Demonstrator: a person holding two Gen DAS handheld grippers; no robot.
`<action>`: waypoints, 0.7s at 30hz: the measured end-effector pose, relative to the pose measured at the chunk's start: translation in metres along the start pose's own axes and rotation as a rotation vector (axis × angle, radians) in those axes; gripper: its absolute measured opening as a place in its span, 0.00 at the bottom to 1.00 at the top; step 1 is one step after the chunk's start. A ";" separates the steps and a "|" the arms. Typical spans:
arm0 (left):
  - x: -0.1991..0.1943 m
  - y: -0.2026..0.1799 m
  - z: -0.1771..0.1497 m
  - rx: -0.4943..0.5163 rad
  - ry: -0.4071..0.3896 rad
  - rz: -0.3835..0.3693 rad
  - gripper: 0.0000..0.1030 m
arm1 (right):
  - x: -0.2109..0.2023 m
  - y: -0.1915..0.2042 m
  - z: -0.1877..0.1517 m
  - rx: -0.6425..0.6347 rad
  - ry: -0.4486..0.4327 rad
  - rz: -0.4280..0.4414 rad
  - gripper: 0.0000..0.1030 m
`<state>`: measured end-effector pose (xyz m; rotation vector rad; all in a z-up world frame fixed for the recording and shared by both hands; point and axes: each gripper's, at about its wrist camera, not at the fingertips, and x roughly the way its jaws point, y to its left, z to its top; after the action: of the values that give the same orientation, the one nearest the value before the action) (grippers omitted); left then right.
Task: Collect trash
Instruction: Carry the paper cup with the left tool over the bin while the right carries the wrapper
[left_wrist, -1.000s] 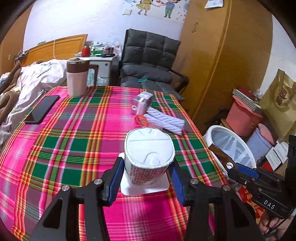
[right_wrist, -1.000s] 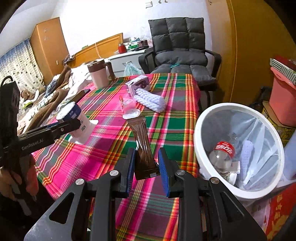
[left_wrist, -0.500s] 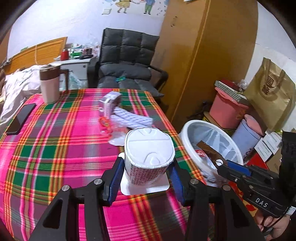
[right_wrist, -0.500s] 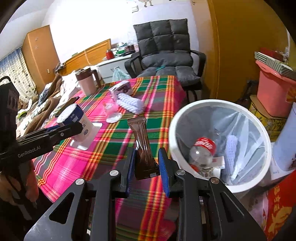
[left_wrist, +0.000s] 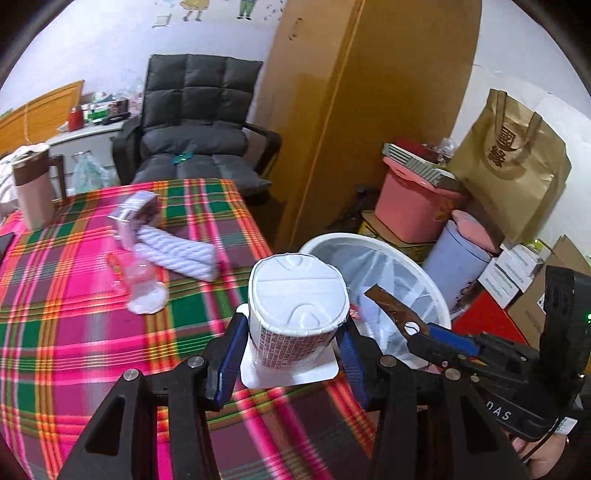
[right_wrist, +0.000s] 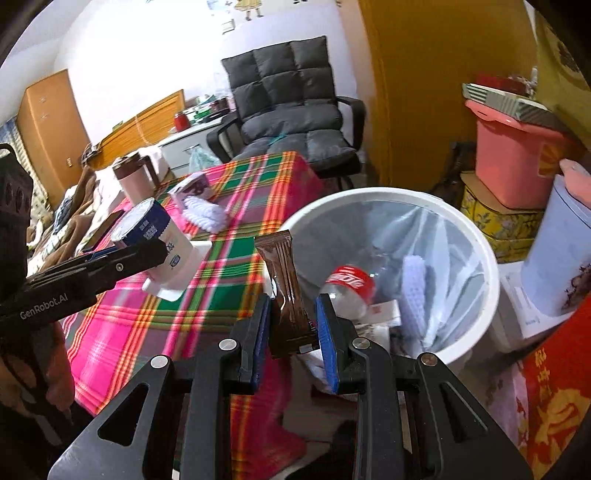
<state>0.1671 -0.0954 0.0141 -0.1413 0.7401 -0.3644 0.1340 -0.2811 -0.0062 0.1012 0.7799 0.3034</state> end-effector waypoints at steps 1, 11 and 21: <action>0.004 -0.004 0.001 0.005 0.003 -0.009 0.48 | 0.000 -0.005 -0.001 0.011 0.002 -0.007 0.27; 0.043 -0.037 0.011 0.051 0.039 -0.094 0.48 | 0.001 -0.041 -0.003 0.082 0.017 -0.074 0.27; 0.074 -0.055 0.014 0.089 0.084 -0.157 0.48 | 0.010 -0.058 -0.005 0.116 0.062 -0.098 0.27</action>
<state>0.2117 -0.1745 -0.0084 -0.1009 0.7963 -0.5547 0.1506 -0.3335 -0.0283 0.1628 0.8607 0.1694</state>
